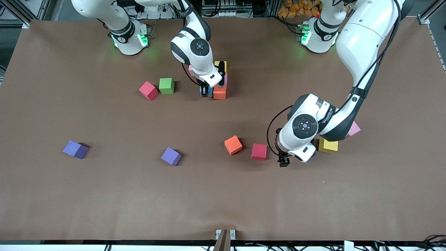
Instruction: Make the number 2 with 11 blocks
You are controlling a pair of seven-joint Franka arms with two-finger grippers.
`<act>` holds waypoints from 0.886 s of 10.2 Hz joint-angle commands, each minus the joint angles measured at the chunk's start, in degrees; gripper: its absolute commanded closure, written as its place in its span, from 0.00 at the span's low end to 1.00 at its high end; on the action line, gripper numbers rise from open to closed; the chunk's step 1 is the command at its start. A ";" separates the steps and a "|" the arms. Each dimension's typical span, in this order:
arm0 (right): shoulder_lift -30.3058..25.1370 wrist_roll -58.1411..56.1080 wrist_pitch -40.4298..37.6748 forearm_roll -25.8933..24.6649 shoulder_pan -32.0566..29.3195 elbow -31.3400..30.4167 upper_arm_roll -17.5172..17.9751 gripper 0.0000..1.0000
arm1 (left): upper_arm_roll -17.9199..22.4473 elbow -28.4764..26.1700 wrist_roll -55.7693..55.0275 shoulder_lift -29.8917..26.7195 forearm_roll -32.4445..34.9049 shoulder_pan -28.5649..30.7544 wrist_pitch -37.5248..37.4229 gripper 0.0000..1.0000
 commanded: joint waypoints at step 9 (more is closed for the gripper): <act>0.01 1.09 0.93 0.04 0.58 0.09 -0.51 0.00 | 0.75 -0.01 3.00 -1.45 1.79 0.04 0.11 0.00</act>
